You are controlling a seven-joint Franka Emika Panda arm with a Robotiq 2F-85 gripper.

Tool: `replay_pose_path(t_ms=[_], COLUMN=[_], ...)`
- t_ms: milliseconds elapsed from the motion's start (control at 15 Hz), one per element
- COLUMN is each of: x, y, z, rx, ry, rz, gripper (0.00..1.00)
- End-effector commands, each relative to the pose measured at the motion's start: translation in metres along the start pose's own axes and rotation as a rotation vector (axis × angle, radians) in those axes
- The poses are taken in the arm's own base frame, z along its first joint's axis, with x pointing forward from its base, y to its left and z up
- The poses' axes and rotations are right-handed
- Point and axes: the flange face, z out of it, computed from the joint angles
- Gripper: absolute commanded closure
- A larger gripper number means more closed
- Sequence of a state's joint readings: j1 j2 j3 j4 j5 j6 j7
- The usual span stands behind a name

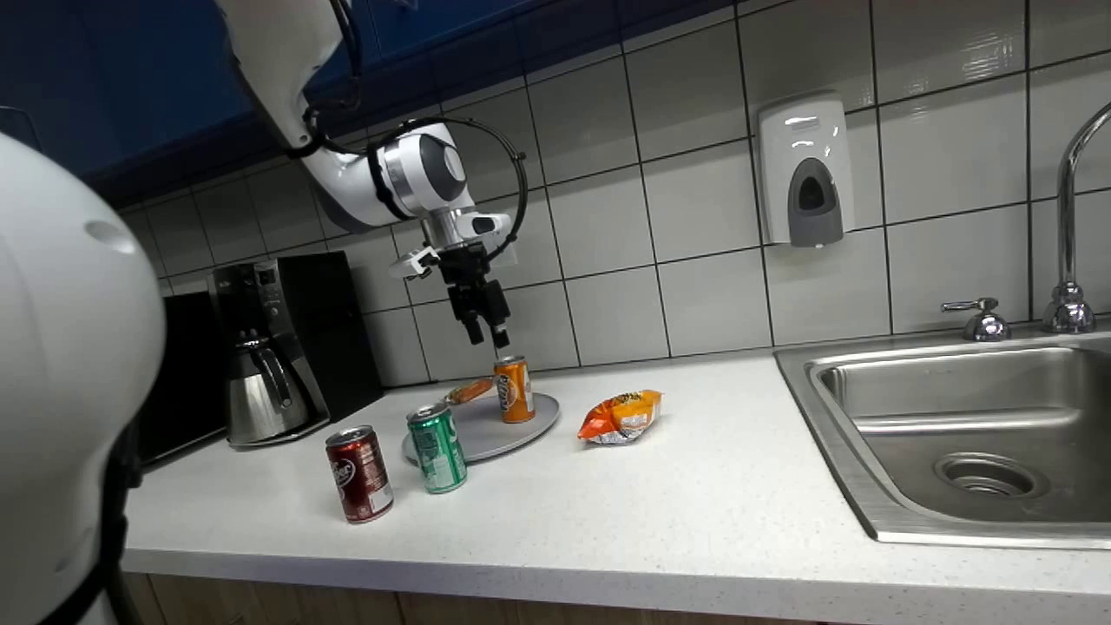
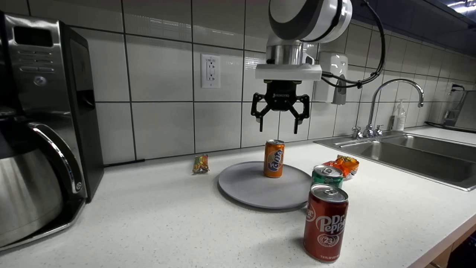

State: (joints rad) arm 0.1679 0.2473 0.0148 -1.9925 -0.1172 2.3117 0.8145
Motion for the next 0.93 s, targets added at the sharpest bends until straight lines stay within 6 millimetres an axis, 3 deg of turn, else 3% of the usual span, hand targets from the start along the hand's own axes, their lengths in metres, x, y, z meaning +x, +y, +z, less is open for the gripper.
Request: replay_pose_path(t_ms=[0,867], x=[-0.022,-0.079], y=[0.016,0.034], z=[-0.015,-0.017], rx=[-0.013,-0.089], ry=[-0.045,-0.134], rz=[-0.053,-0.126], gripper=[0.0,0.0])
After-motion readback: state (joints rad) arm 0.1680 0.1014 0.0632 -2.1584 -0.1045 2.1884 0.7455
